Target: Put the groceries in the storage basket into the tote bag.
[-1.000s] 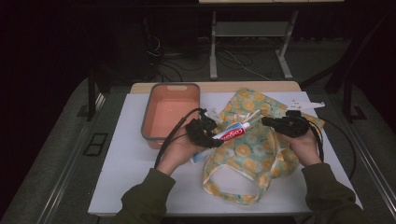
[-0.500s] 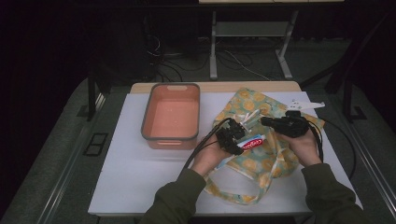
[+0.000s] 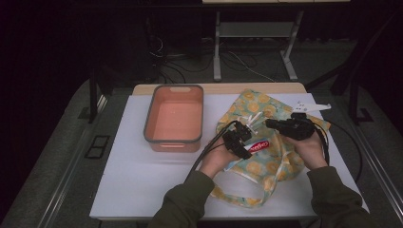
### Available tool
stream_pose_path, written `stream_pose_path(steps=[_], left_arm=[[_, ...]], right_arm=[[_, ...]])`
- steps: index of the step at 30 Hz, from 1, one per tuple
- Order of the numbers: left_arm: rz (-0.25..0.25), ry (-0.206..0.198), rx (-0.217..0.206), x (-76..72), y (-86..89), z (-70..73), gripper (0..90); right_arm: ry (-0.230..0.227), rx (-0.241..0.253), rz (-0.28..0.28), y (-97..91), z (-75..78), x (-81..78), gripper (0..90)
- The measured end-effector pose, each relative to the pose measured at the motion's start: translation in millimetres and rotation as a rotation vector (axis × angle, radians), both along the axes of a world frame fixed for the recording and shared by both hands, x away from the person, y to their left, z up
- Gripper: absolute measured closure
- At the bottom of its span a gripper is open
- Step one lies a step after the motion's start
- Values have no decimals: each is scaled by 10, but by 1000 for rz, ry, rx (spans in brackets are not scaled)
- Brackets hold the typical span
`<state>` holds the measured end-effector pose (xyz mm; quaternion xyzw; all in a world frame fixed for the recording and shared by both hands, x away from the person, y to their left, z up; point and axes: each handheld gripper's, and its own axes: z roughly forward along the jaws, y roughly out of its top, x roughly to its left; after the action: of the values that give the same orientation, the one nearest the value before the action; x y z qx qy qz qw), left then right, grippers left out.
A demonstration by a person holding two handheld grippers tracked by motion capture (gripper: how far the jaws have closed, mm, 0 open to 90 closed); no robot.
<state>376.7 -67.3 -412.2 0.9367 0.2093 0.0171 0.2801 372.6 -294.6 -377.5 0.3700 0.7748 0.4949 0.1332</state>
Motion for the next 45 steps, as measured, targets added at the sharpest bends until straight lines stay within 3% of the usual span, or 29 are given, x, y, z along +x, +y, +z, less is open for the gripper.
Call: stream_pose_path(steps=[3,6,11,15,22,27,38,39,40,41,42,45], left_arm=[[8,-36,25,-96,159,30,390],[10,-54,17,-177,318,21,369],[17,-49,11,-290,467,-41,345],[7,-45,51,-328,493,-126,342],[33,-16,41,-305,508,-160,397],[28,-27,55,-299,471,-148,418],[23,-11,54,-130,170,-126,435],[33,-28,45,-115,139,-107,441],[25,-52,-3,-108,140,-40,494],[25,-85,-46,-90,140,34,663],[34,-67,-53,-52,125,83,726],[41,-48,-44,24,74,71,744]], right_arm=[[1,-1,-1,-5,-6,5,898],[0,-2,0,2,-3,2,898],[5,-7,-2,16,-11,5,898],[5,-6,-1,20,-11,2,898],[5,-6,0,16,-16,5,898],[4,-8,3,29,-17,6,898],[3,-8,5,33,-16,8,898],[3,-8,5,31,-15,9,898],[3,-8,5,30,-15,10,899],[3,-7,6,29,-15,10,898],[3,-8,6,30,-15,10,898],[3,-8,5,33,-14,6,898]])
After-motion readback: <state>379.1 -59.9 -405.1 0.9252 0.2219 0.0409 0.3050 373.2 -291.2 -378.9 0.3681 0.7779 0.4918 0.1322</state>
